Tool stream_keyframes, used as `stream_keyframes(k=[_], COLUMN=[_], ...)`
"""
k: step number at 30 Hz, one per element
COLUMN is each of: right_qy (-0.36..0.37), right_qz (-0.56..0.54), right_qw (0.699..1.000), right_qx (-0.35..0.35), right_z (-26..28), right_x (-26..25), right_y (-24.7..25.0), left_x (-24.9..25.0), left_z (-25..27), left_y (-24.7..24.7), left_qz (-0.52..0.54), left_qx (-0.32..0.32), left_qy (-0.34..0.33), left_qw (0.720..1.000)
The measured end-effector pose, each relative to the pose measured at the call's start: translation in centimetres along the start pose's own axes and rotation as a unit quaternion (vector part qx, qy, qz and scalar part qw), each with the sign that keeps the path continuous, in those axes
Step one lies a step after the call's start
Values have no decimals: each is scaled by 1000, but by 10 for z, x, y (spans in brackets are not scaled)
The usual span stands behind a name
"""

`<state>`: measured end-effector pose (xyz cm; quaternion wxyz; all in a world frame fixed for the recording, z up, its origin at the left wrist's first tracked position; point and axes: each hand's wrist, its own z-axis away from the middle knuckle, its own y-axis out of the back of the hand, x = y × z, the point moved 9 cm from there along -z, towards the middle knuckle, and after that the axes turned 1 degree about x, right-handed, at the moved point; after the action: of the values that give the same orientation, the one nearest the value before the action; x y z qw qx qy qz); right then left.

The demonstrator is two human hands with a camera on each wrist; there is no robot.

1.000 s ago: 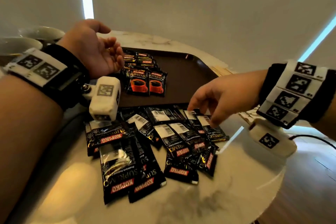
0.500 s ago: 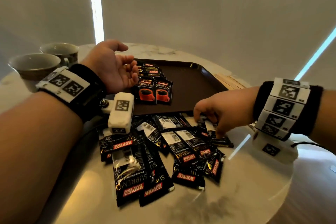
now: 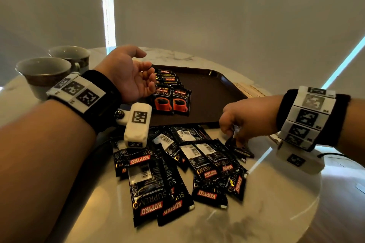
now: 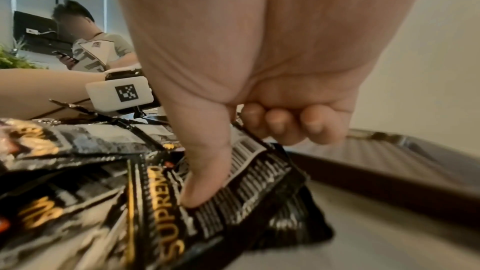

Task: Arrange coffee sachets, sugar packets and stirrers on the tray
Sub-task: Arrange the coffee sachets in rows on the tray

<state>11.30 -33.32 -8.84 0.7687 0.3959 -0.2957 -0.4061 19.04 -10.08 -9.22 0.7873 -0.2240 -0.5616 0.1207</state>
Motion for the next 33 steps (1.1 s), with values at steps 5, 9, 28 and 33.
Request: stream_keyframes(k=[5, 9, 28, 33], right_qy=[-10, -13, 25, 57], right_qz=[-8, -84, -151, -206], right_qw=[997, 978, 908, 942], right_qx=[72, 190, 390, 258], right_z=[10, 22, -35, -16], right_x=[1, -8, -63, -61], right_y=[41, 97, 175, 137], left_x=[1, 2, -3, 17], left_z=[2, 5, 21, 7], left_y=[-2, -11, -38, -13], left_qz=[-12, -50, -64, 4], left_qx=[-9, -39, -163, -62], left_qy=[-4, -9, 13, -63], left_qw=[1000, 998, 984, 996])
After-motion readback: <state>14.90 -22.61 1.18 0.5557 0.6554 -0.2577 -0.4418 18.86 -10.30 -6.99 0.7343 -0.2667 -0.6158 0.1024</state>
